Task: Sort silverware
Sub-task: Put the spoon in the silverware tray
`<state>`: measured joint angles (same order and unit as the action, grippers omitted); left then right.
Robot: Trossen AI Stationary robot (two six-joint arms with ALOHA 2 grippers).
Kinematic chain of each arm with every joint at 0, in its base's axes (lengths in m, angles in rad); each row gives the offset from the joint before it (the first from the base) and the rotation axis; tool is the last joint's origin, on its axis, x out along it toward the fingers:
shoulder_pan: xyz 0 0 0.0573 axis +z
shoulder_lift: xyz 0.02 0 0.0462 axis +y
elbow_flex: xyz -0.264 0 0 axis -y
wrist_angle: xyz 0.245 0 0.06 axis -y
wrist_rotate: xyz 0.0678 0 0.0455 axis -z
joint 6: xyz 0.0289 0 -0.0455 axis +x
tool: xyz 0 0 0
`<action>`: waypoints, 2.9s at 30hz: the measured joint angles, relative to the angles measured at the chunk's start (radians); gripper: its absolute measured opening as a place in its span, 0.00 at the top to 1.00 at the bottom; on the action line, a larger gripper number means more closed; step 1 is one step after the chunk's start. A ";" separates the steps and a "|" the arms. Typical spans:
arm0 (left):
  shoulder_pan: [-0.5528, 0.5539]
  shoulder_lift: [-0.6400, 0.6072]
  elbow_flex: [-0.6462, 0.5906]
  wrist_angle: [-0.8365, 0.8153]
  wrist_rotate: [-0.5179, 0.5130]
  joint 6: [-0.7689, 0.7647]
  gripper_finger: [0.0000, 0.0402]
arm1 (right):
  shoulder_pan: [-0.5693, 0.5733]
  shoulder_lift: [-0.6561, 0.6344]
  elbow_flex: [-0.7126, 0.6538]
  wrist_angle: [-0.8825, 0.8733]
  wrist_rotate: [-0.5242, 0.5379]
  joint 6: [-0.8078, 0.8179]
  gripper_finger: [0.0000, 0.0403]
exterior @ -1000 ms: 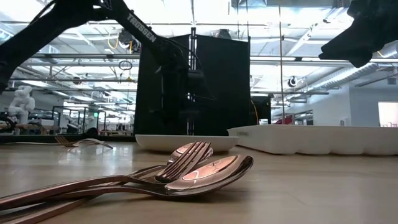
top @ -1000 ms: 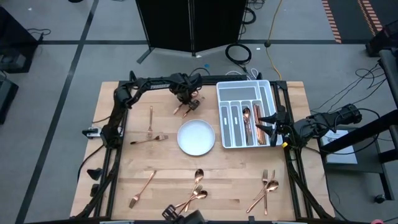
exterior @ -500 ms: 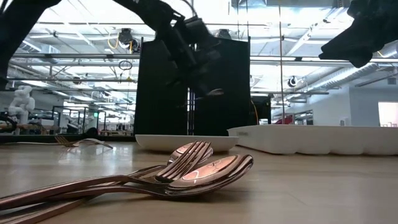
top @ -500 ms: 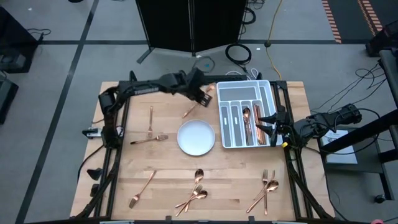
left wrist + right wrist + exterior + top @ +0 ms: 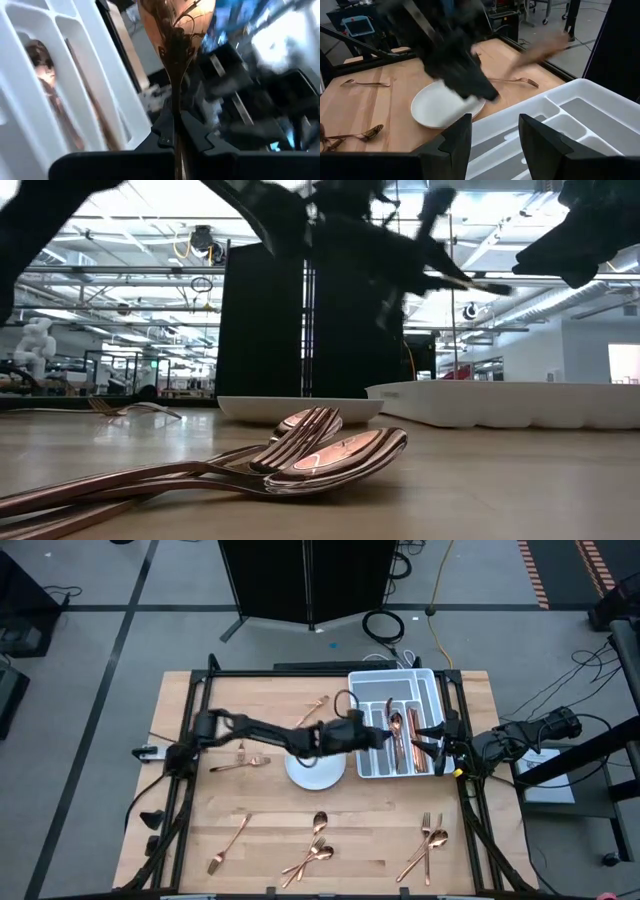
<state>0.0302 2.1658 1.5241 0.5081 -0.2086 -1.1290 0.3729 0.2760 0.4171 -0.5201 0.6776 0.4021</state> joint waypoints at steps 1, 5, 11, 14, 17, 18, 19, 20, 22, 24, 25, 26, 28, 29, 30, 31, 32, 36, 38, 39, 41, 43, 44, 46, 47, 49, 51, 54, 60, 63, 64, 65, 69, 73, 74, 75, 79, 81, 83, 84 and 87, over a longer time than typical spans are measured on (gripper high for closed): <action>-0.002 0.037 0.028 0.016 -0.020 -0.027 1.00 | 0.000 0.000 0.000 0.000 0.000 0.000 0.61; 0.019 0.161 0.164 -0.010 0.006 -0.057 1.00 | 0.000 0.000 0.000 0.000 -0.001 0.005 0.61; 0.077 0.309 0.342 -0.109 0.116 -0.097 1.00 | 0.000 0.002 0.000 -0.010 -0.031 0.032 0.61; 0.082 0.338 0.380 -0.147 0.126 -0.108 1.00 | 0.000 0.002 0.000 -0.010 -0.032 0.032 0.61; 0.086 0.349 0.384 -0.177 0.140 -0.148 1.00 | 0.000 0.002 0.000 -0.010 -0.030 0.031 0.61; 0.086 0.350 0.384 -0.197 0.139 -0.149 1.00 | 0.000 0.002 0.000 -0.010 -0.030 0.030 0.61; 0.086 0.350 0.384 -0.219 0.134 -0.149 0.99 | 0.000 0.002 0.000 -0.010 -0.030 0.029 0.61; 0.085 0.350 0.384 -0.229 0.129 -0.149 0.99 | 0.000 0.002 0.000 -0.009 -0.030 0.027 0.61; 0.084 0.350 0.384 -0.234 0.131 -0.149 0.98 | 0.000 0.002 0.000 -0.009 -0.030 0.023 0.61; 0.084 0.350 0.384 -0.239 0.141 -0.149 0.96 | 0.000 0.002 0.000 -0.009 -0.027 0.019 0.61; 0.083 0.349 0.384 -0.249 0.142 -0.149 0.95 | 0.000 0.002 0.000 -0.008 -0.027 0.016 0.61; 0.085 0.349 0.384 -0.258 0.143 -0.149 0.95 | 0.000 0.002 0.000 -0.008 -0.025 0.015 0.61; 0.088 0.349 0.384 -0.268 0.146 -0.150 0.92 | 0.000 0.002 0.000 -0.008 -0.025 0.014 0.61; 0.088 0.349 0.384 -0.268 0.146 -0.150 0.91 | 0.000 0.002 0.000 -0.008 -0.025 0.014 0.61; 0.090 0.349 0.384 -0.266 0.145 -0.150 0.90 | 0.000 0.002 0.000 -0.008 -0.025 0.014 0.61; 0.090 0.349 0.384 -0.261 0.143 -0.150 0.88 | 0.000 0.002 0.000 -0.008 -0.025 0.013 0.61; 0.090 0.349 0.384 -0.258 0.140 -0.150 0.87 | 0.000 0.002 0.000 -0.008 -0.025 0.013 0.61; 0.088 0.349 0.384 -0.256 0.141 -0.150 0.81 | 0.000 0.002 0.000 -0.008 -0.025 0.013 0.61; 0.088 0.348 0.384 -0.253 0.141 -0.163 0.78 | 0.000 0.002 0.000 -0.008 -0.025 0.013 0.61; 0.088 0.348 0.384 -0.253 0.144 -0.176 0.77 | 0.000 0.002 0.000 -0.008 -0.025 0.013 0.61; 0.089 0.348 0.384 -0.253 0.163 -0.191 0.75 | 0.000 0.002 0.000 -0.008 -0.025 0.013 0.61; 0.095 0.348 0.384 -0.253 0.201 -0.187 0.73 | 0.000 0.002 0.000 -0.008 -0.025 0.013 0.61; 0.099 0.348 0.384 -0.252 0.231 -0.166 0.73 | 0.000 0.002 0.000 -0.008 -0.025 0.013 0.61; 0.110 0.343 0.383 -0.246 0.282 -0.092 0.73 | 0.000 0.002 0.000 -0.008 -0.028 0.013 0.61; 0.115 0.338 0.383 -0.248 0.294 -0.054 0.73 | 0.000 0.002 0.000 -0.008 -0.029 0.013 0.61; 0.122 0.309 0.382 -0.267 0.298 0.004 0.73 | 0.000 0.002 0.000 -0.008 -0.034 0.013 0.61; 0.122 0.268 0.382 -0.283 0.296 0.072 0.73 | 0.000 0.002 0.000 -0.008 -0.055 0.013 0.61; 0.116 0.192 0.383 -0.415 0.287 0.187 0.73 | 0.000 0.002 0.000 -0.009 -0.063 0.014 0.61; 0.131 0.004 0.383 -0.960 0.171 0.510 0.73 | 0.000 0.002 0.000 -0.009 -0.082 0.012 0.61; 0.163 -0.078 0.384 -1.285 0.091 0.615 0.73 | 0.000 0.002 0.000 -0.007 -0.082 0.004 0.61; 0.176 -0.096 0.382 -1.386 0.077 0.618 0.73 | 0.000 0.002 0.000 -0.008 -0.082 0.002 0.61; 0.189 -0.113 0.380 -1.469 0.073 0.631 0.73 | 0.000 0.002 0.000 -0.007 -0.082 0.002 0.61; 0.207 -0.199 0.352 -1.751 0.067 0.705 0.73 | 0.000 0.006 0.000 -0.007 -0.083 0.002 0.61; 0.186 -0.285 0.240 -1.956 0.077 0.795 0.73 | 0.000 0.018 0.000 -0.008 -0.091 0.001 0.61; 0.172 -0.308 0.200 -1.972 0.077 0.801 0.73 | 0.000 0.022 0.000 -0.009 -0.100 0.000 0.61; 0.158 -0.337 0.155 -1.979 0.090 0.795 0.73 | 0.000 0.027 0.000 -0.007 -0.101 -0.001 0.61; 0.104 -0.452 -0.046 -1.912 0.215 0.689 0.73 | 0.000 0.043 0.000 -0.006 -0.108 -0.002 0.61; 0.060 -0.494 -0.140 -1.846 0.287 0.648 0.73 | 0.000 0.053 0.000 -0.009 -0.108 -0.002 0.61; -0.008 -0.526 -0.213 -1.777 0.364 0.585 0.73 | 0.000 0.063 0.000 -0.008 -0.108 -0.002 0.61; -0.044 -0.531 -0.240 -1.745 0.396 0.547 0.73 | 0.000 0.067 0.000 -0.008 -0.108 -0.002 0.61; -0.155 -0.527 -0.288 -1.675 0.442 0.422 0.73 | 0.000 0.079 0.000 -0.008 -0.108 -0.002 0.61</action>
<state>-0.1247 1.6391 1.2361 -1.1672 0.2339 -0.7070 0.3733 0.3546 0.4171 -0.5283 0.5697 0.3996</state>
